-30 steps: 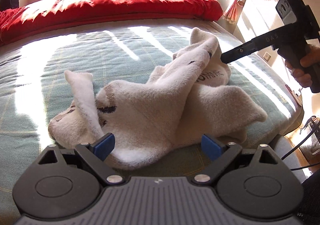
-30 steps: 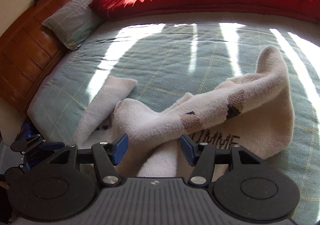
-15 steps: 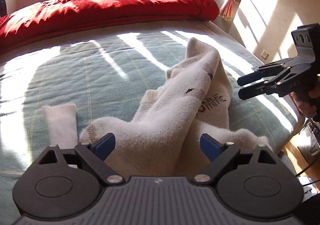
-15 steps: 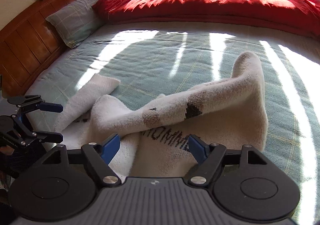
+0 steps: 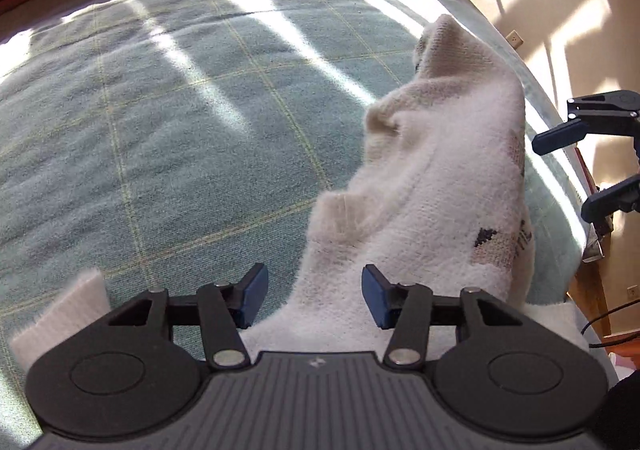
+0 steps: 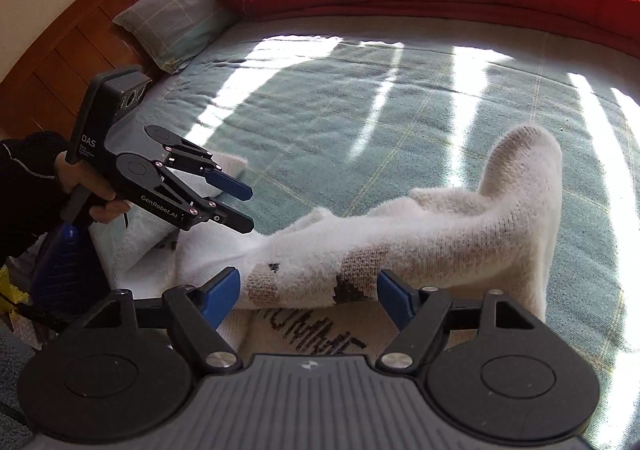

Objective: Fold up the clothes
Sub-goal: 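Grasp the sweater shoulder with the left tool while the right tool grasps the other shoulder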

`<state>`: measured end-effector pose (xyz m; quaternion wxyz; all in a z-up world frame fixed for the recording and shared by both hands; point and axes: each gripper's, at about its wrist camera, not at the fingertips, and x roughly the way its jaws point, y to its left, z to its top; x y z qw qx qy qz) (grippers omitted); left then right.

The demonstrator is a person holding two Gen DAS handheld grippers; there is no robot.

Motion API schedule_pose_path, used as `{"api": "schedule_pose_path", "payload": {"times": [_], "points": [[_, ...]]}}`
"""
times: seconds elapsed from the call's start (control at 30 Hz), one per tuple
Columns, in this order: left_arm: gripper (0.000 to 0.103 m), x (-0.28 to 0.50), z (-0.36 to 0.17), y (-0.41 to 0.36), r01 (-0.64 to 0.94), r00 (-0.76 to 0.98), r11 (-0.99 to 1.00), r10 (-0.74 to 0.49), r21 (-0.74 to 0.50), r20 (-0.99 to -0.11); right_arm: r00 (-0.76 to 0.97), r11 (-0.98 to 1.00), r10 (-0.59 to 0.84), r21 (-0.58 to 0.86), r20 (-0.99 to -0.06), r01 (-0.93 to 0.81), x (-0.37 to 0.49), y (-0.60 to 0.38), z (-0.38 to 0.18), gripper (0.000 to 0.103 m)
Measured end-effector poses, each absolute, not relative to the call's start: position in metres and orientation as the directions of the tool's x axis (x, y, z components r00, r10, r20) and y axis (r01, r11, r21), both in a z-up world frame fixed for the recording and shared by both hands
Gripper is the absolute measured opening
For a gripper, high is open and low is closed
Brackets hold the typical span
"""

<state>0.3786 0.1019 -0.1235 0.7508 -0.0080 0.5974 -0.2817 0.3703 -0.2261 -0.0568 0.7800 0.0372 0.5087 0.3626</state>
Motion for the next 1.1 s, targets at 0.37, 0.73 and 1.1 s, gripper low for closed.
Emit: {"api": "schedule_pose_path", "payload": {"times": [0.37, 0.73, 1.1], "points": [[0.062, 0.432, -0.18, 0.146, 0.211, -0.233, 0.764, -0.566, -0.61, -0.791, 0.09, 0.719, 0.621, 0.52, -0.779, -0.461, 0.422, -0.206, -0.046, 0.079], [0.062, 0.44, -0.225, 0.127, 0.056, -0.469, 0.668, -0.639, -0.742, -0.61, 0.014, 0.731, 0.598, 0.538, -0.801, -0.419, 0.468, -0.198, -0.066, 0.079], [0.062, 0.405, -0.2, 0.138, 0.039, -0.382, 0.668, -0.677, -0.743, -0.629, -0.082, 0.67, 0.504, 0.449, -0.86, -0.591, 0.546, -0.184, -0.071, 0.079]]}}
